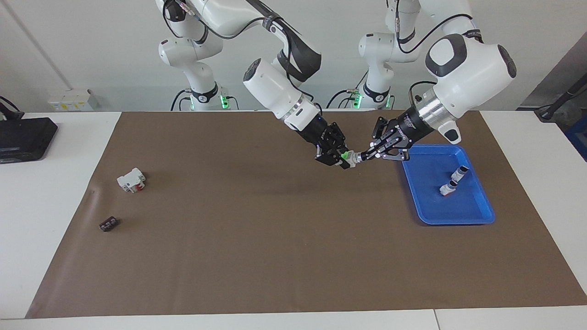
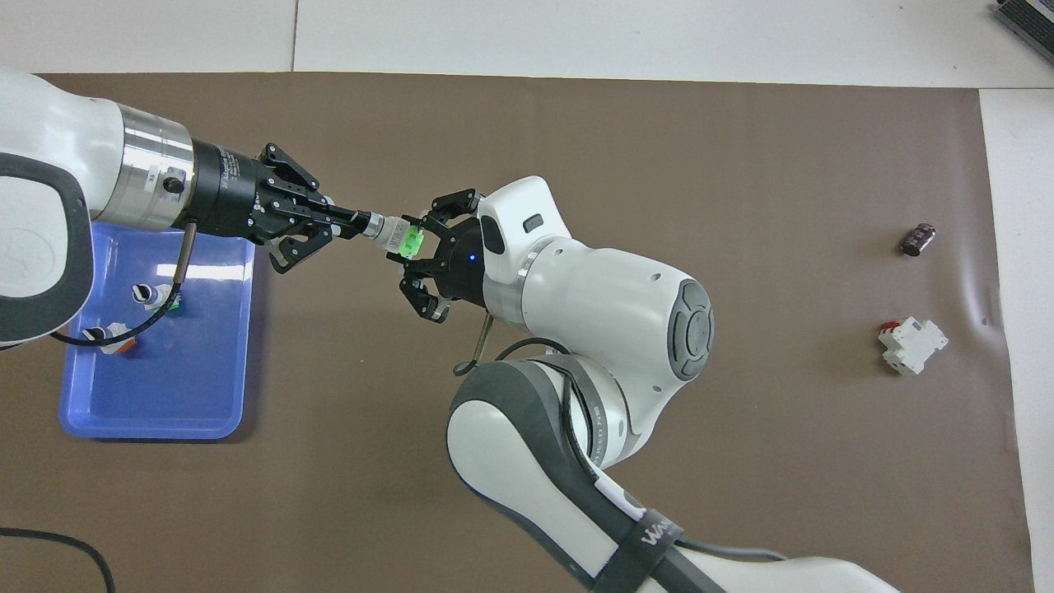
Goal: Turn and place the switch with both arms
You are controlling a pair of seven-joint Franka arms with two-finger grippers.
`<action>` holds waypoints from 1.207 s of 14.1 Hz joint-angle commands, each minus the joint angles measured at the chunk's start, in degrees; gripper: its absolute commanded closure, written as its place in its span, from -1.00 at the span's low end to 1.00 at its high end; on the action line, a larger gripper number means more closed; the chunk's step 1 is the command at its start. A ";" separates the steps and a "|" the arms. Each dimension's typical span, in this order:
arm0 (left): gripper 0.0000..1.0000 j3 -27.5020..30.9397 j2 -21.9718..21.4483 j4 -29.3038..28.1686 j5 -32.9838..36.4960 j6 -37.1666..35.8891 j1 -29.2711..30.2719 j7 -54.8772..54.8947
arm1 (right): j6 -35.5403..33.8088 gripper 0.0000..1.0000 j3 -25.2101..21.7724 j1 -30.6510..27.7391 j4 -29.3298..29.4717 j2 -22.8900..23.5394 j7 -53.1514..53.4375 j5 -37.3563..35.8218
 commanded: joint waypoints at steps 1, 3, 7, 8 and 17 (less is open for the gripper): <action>1.00 0.63 0.12 -0.90 1.82 2.70 -1.27 -0.31 | 0.08 1.00 0.83 -0.24 -0.01 -1.23 3.64 -1.21; 1.00 0.63 0.12 -0.90 1.82 2.61 -1.27 -1.36 | 0.08 -0.26 0.92 -0.24 -0.10 -1.32 5.21 -0.78; 1.00 0.63 0.12 -0.90 2.52 3.40 -2.32 -6.02 | 0.17 -1.00 0.83 -0.33 -0.01 -1.23 5.84 -1.56; 1.00 0.63 0.12 -0.90 2.52 3.40 -2.23 -6.02 | 0.26 -1.00 0.83 -0.33 -0.01 -1.23 5.84 -1.56; 1.00 1.25 -0.23 -3.18 18.76 4.28 4.86 6.85 | -0.27 -1.00 0.39 -9.28 -0.72 -0.79 5.84 -1.56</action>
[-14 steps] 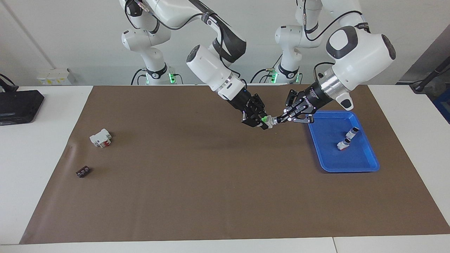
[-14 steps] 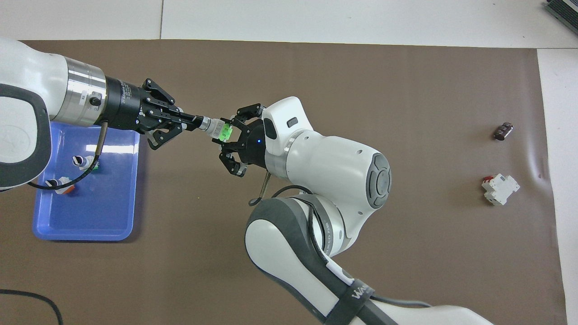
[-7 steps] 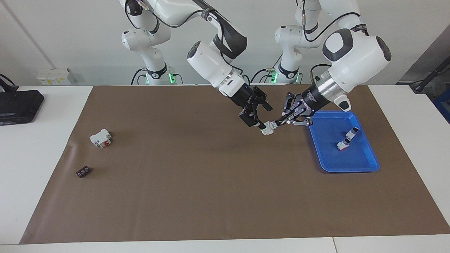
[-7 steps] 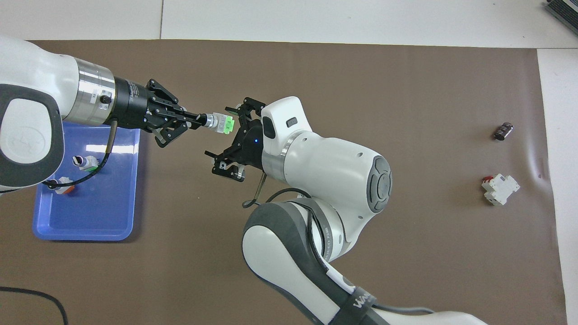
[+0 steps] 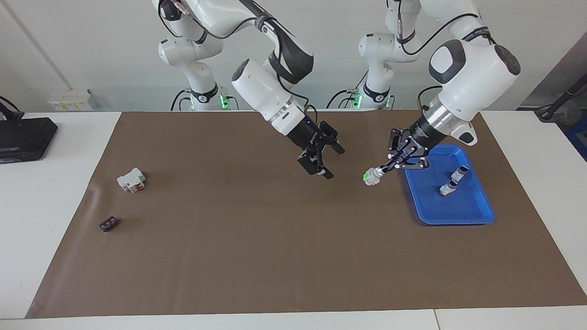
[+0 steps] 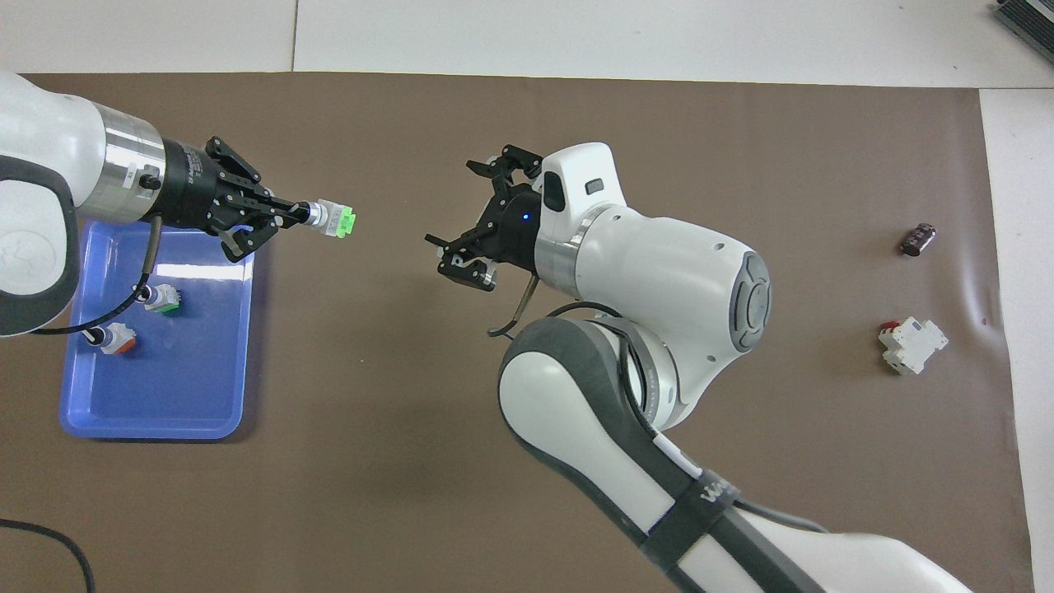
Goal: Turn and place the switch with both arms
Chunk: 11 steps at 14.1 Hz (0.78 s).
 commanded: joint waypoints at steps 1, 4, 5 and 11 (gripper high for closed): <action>1.00 -0.20 -1.25 -3.30 5.16 1.36 5.19 11.47 | -0.32 -1.00 0.64 -5.20 -0.65 -0.09 1.90 -1.57; 1.00 -0.20 -3.09 -8.83 12.36 7.31 9.24 24.58 | -0.23 -1.00 0.55 -11.79 -1.44 0.00 1.82 -1.65; 1.00 -0.20 -3.27 -10.59 13.26 9.51 10.83 28.62 | -0.32 -1.00 0.55 -13.73 -1.79 0.00 1.90 -2.09; 1.00 -0.20 -4.41 -20.43 19.31 20.33 13.84 50.08 | -9.51 -1.00 -6.46 -21.65 0.12 0.26 15.38 -22.78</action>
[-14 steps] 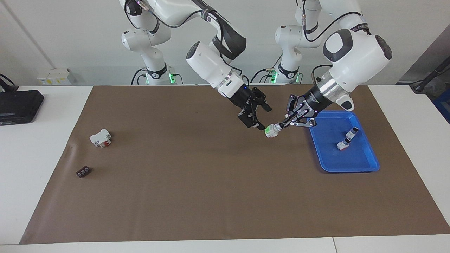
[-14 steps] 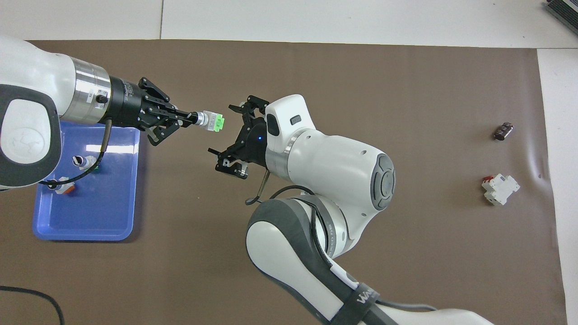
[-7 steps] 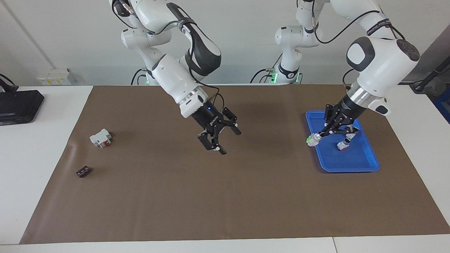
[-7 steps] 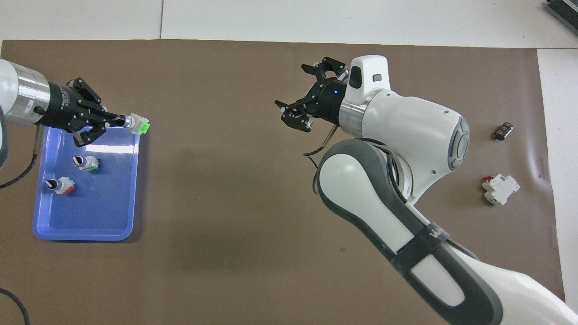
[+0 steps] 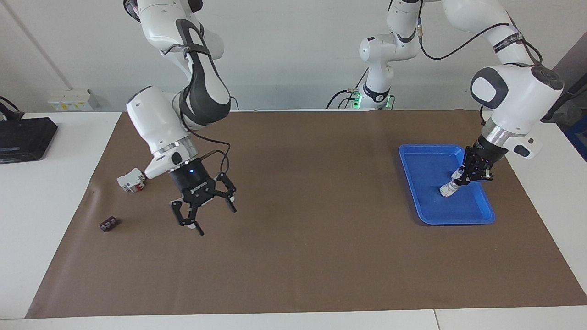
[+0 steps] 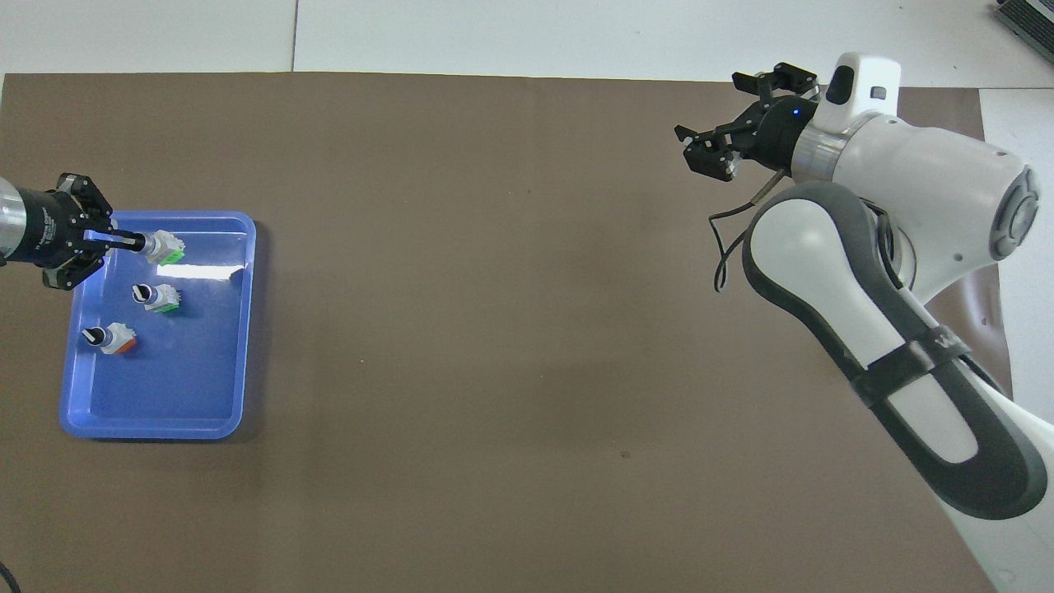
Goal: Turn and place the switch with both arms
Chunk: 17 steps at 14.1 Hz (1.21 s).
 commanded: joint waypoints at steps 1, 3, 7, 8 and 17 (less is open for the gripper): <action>1.00 -0.69 -3.79 -8.00 5.04 4.89 -0.91 5.71 | -10.34 -1.00 -3.43 -1.31 4.25 0.41 16.42 -14.52; 1.00 -0.78 -5.02 -10.72 6.20 5.33 -1.27 9.75 | -22.28 -1.00 -6.07 -0.43 10.66 1.21 35.65 -29.19; 1.00 -0.96 -7.13 -15.57 6.20 7.18 -2.68 14.25 | -40.59 -1.00 -13.07 4.12 12.01 -4.92 56.81 -36.65; 1.00 -1.04 -7.83 -16.97 6.20 7.53 -2.68 14.51 | -44.27 -1.00 -15.20 4.66 12.01 -6.95 58.41 -36.12; 0.32 -1.04 -9.42 -20.77 6.20 10.35 -2.59 21.45 | -67.60 -1.00 -17.58 1.76 11.39 -18.13 60.61 -36.03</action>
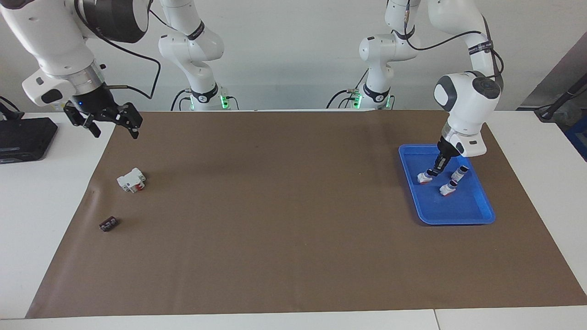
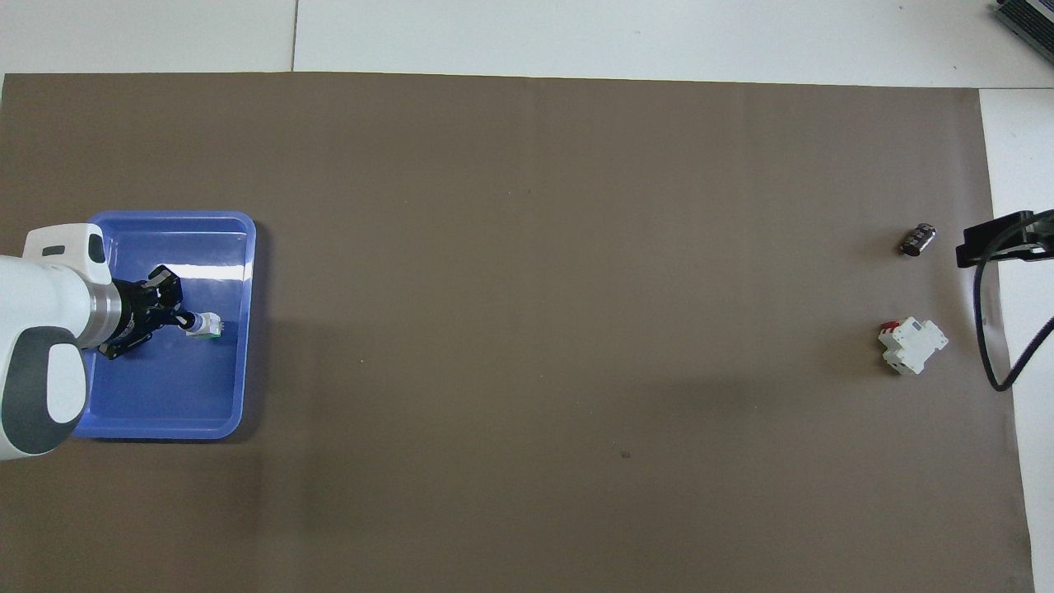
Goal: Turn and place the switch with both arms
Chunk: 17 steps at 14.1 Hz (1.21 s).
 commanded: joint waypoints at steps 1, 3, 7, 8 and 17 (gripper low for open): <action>-0.24 0.30 -0.99 0.11 0.96 0.32 -0.23 3.27 | 1.64 -1.00 -1.46 0.63 -2.66 -1.42 4.50 -0.04; -0.76 0.30 -0.63 1.69 0.96 -0.04 0.03 3.55 | 2.63 -1.00 -1.20 0.63 -3.03 -1.69 5.57 0.58; -0.75 0.04 4.53 15.88 1.04 -11.16 -0.32 4.42 | -3.42 -1.00 -0.93 0.63 3.36 1.02 5.13 0.67; -0.74 0.03 6.29 21.07 1.04 -15.21 -1.19 5.99 | -3.52 -1.00 -0.85 0.63 3.65 0.95 5.13 0.93; -0.82 0.12 5.88 37.64 0.96 -31.30 -3.05 39.63 | -1.50 -1.00 -0.85 1.60 -1.97 -2.04 5.66 1.55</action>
